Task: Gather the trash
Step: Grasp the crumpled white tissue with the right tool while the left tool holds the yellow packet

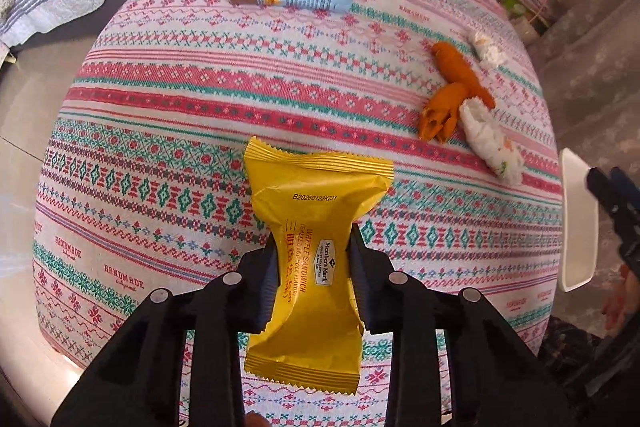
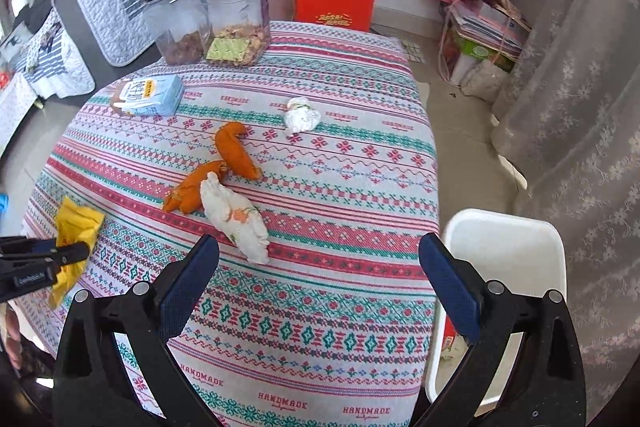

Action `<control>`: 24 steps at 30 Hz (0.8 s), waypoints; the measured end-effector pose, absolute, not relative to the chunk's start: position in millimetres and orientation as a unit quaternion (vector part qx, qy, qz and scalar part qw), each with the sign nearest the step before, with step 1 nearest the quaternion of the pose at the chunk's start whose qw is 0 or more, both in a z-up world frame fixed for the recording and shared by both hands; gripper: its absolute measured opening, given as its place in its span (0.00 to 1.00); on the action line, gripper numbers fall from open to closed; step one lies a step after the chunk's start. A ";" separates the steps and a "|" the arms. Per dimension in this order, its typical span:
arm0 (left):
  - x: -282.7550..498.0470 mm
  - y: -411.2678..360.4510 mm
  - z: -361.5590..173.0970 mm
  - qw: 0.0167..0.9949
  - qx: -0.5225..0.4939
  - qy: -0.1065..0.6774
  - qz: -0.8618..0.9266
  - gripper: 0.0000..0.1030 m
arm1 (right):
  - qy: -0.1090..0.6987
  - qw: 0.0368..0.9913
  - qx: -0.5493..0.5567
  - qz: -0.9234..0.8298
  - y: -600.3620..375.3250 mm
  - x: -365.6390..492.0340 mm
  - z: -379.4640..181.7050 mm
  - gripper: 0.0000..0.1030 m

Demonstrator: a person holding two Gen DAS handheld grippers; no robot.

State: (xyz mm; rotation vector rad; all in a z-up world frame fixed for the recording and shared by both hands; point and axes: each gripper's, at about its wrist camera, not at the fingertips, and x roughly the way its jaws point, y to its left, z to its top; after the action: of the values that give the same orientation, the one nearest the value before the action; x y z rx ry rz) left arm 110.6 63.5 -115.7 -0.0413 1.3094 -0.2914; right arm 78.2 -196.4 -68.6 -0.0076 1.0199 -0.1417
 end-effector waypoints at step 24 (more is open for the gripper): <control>125.9 72.5 -79.8 0.827 -0.046 0.535 -0.168 0.30 | 0.572 0.813 -0.087 0.071 -132.0 137.5 -141.7 0.65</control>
State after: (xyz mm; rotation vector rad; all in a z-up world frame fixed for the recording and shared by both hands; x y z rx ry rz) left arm 125.9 72.5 -79.8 -0.0974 1.1360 -0.3558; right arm 137.5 -132.0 -141.7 -0.1866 1.2210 0.1518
